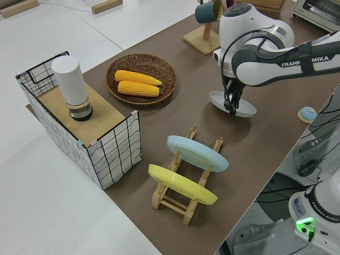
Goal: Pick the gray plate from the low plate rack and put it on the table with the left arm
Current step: 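Lower the plate flat onto the table and open the left gripper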
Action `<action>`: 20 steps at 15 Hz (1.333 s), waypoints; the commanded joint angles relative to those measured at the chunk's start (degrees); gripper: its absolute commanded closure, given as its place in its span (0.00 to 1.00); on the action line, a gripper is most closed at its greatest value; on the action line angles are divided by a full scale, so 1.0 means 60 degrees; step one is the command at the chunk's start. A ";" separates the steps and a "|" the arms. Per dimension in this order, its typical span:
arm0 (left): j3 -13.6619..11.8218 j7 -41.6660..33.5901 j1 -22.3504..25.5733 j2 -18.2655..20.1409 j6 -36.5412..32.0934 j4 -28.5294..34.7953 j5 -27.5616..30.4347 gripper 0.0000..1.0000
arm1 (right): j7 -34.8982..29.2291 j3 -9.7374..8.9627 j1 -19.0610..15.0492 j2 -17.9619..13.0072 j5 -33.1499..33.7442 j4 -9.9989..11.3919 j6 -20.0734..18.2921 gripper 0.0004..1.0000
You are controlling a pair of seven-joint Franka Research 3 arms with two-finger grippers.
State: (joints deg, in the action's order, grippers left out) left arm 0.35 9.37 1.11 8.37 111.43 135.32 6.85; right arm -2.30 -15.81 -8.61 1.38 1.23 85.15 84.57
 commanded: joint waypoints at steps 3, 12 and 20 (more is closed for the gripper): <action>-0.0015 0.0094 0.0006 0.0084 0.0150 -0.0067 -0.0057 0.13 | -0.0116 -0.0163 -0.0177 -0.0026 0.0014 -0.0086 -0.0135 0.02; -0.0337 0.0167 -0.0082 -0.0340 -0.1414 -0.2949 -0.1259 0.01 | -0.0116 -0.0163 -0.0177 -0.0025 0.0014 -0.0086 -0.0135 0.02; -0.0425 0.0139 -0.0126 -0.0794 -0.4753 -0.6597 -0.1258 0.01 | -0.0116 -0.0163 -0.0177 -0.0026 0.0014 -0.0086 -0.0121 0.02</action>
State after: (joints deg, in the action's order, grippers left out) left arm -1.39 9.92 1.11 6.32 89.51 103.15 0.48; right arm -2.29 -15.81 -8.61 1.38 1.23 85.15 84.57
